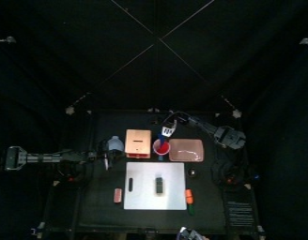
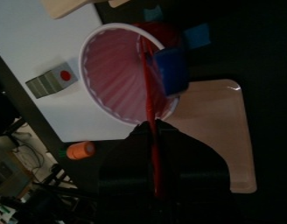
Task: Place sushi on board then cut the sushi with the knife then place the pieces on the plate
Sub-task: Grasp knife edge with left hand
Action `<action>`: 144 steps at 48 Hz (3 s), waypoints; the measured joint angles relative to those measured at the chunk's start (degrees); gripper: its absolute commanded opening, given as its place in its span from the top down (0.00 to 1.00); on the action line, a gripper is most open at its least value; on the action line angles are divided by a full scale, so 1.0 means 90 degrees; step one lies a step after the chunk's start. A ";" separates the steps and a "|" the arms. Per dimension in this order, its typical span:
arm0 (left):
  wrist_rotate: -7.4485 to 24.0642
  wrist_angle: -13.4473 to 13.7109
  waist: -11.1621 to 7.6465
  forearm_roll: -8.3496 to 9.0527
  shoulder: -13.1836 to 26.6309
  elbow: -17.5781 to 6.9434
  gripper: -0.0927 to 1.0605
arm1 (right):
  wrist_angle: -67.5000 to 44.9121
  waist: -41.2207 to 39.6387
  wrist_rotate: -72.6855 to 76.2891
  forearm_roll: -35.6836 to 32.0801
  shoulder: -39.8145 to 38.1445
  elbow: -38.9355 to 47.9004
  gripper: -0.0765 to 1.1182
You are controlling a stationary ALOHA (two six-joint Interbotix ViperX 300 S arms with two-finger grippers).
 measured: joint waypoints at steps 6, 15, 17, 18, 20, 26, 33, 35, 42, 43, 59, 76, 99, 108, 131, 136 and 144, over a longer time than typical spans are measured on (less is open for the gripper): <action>0.0000 -0.0010 0.0000 0.0000 0.0000 0.0000 0.93 | 0.0088 0.0049 0.0020 -0.0039 0.0000 -0.0088 0.66; 0.0010 -0.0010 0.0000 0.0000 -0.0010 0.0010 0.93 | 0.0146 0.0098 0.0039 -0.0205 -0.0254 -0.0293 0.66; 0.0010 0.0000 0.0010 0.0000 -0.0010 0.0000 0.93 | 0.0156 0.0098 0.0039 -0.0215 -0.0352 -0.0332 0.66; 0.0010 0.0000 0.0000 0.0000 -0.0010 0.0000 0.93 | 0.0156 0.0098 0.0049 -0.0215 -0.0400 -0.0352 0.66; 0.0010 -0.0010 0.0000 0.0000 -0.0029 0.0000 0.93 | 0.0166 0.0098 0.0049 -0.0215 -0.0508 -0.0361 0.66; 0.0010 0.0000 0.0000 0.0000 -0.0127 0.0000 0.92 | 0.0186 0.0127 0.0039 -0.0254 -0.0820 -0.0361 0.66; 0.0010 0.0000 0.0000 0.0000 -0.0254 -0.0029 0.92 | 0.0234 0.0146 0.0029 -0.0293 -0.1348 -0.0264 0.66; 0.0010 -0.0010 0.0000 0.0000 -0.0273 -0.0039 0.92 | 0.0215 0.0156 0.0029 -0.0342 -0.1504 -0.0205 0.66; 0.0029 -0.0010 0.0000 0.0010 -0.0303 -0.0059 0.92 | 0.0010 0.0303 0.0020 -0.0479 -0.2080 0.0059 0.66; 0.0029 -0.0010 0.0000 0.0010 -0.0313 -0.0059 0.92 | -0.0068 0.0332 0.0020 -0.0479 -0.2168 0.0117 0.66; 0.0029 -0.0020 -0.0029 0.0059 -0.0313 -0.0098 0.89 | -0.2197 0.1416 -0.0020 -0.0732 -0.3984 0.1865 0.66; 0.0029 -0.0029 -0.0205 0.0342 -0.0313 -0.0186 0.64 | -0.5830 0.2510 0.0068 -0.1094 -0.5596 0.5078 0.66; 0.0000 0.0029 -0.1143 0.0273 0.0117 -0.0635 0.16 | -0.8311 0.3564 0.0020 -0.0420 -0.5908 0.6680 0.66; 0.0000 0.0527 -0.1338 0.0225 0.0752 -0.1094 0.15 | -0.9258 0.3799 0.0039 -0.0127 -0.5898 0.7090 0.66; 0.0000 0.3184 -0.1465 0.0234 0.2471 -0.2852 0.15 | -0.9902 0.4297 0.0039 0.0176 -0.5029 0.7139 0.66; 0.0000 0.3330 -0.1484 0.0283 0.2812 -0.3057 0.15 | -0.9912 0.4355 0.0029 0.0176 -0.4775 0.7031 0.66; 0.0000 0.3340 -0.1504 0.0332 0.3184 -0.3281 0.15 | -0.9951 0.4404 0.0020 0.0166 -0.4619 0.6934 0.66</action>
